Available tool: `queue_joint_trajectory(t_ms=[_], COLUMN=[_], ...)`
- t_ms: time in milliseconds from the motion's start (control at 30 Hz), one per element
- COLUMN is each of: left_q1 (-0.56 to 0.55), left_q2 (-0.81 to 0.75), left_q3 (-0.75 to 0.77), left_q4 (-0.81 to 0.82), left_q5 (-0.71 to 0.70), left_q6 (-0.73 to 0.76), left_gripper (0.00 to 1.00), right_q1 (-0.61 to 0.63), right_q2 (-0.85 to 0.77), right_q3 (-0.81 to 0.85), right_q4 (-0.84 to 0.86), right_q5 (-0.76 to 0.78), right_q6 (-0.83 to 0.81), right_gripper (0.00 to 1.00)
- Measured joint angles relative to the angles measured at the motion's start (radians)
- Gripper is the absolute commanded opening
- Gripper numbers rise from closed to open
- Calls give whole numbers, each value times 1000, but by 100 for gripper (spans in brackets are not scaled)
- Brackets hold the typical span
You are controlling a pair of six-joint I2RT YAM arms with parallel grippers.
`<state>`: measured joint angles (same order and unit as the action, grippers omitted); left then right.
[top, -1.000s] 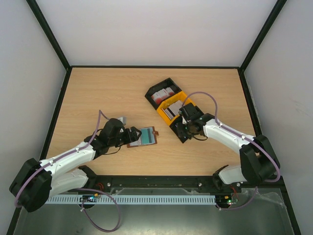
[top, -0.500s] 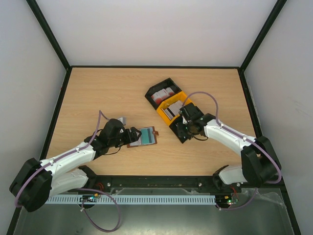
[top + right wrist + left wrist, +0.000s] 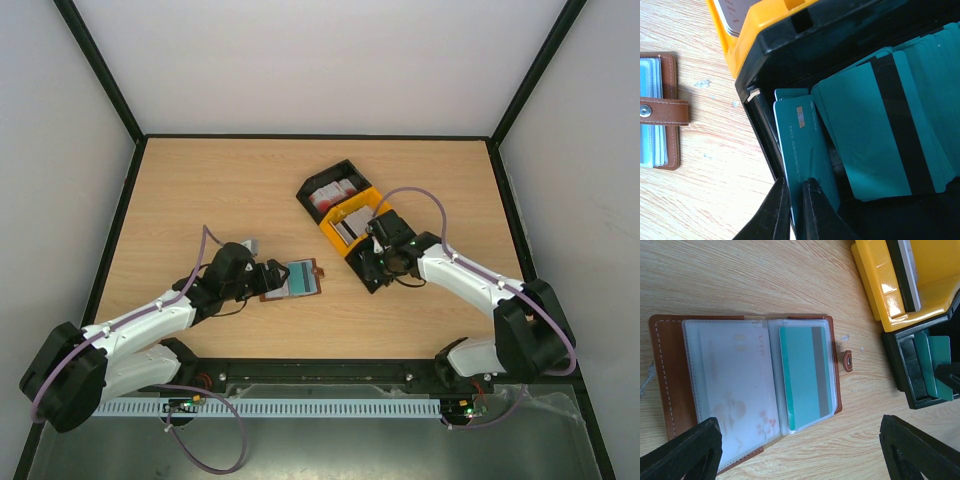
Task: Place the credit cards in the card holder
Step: Pick up the credit card from the storage box.
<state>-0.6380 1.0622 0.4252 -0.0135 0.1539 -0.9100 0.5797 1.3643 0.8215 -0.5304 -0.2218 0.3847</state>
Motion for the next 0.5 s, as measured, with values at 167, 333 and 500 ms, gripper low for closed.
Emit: queue_joint_trajectory(t_ms=[167,333,500], left_q1=[0,0,0], left_q2=[0,0,0], left_q3=[0,0,0], left_q4=[0,0,-2], left_q5=[0,0,-1], left_q6=[0,0,0], left_gripper=[87,87,87], right_q1=[0,0,0], right_q2=[-15,-28,-49], right_q3=[0,20,66], right_q4=[-12,-50,-92], right_q5=[15,66,129], right_q6=[0,3,17], right_gripper=[4,2,2])
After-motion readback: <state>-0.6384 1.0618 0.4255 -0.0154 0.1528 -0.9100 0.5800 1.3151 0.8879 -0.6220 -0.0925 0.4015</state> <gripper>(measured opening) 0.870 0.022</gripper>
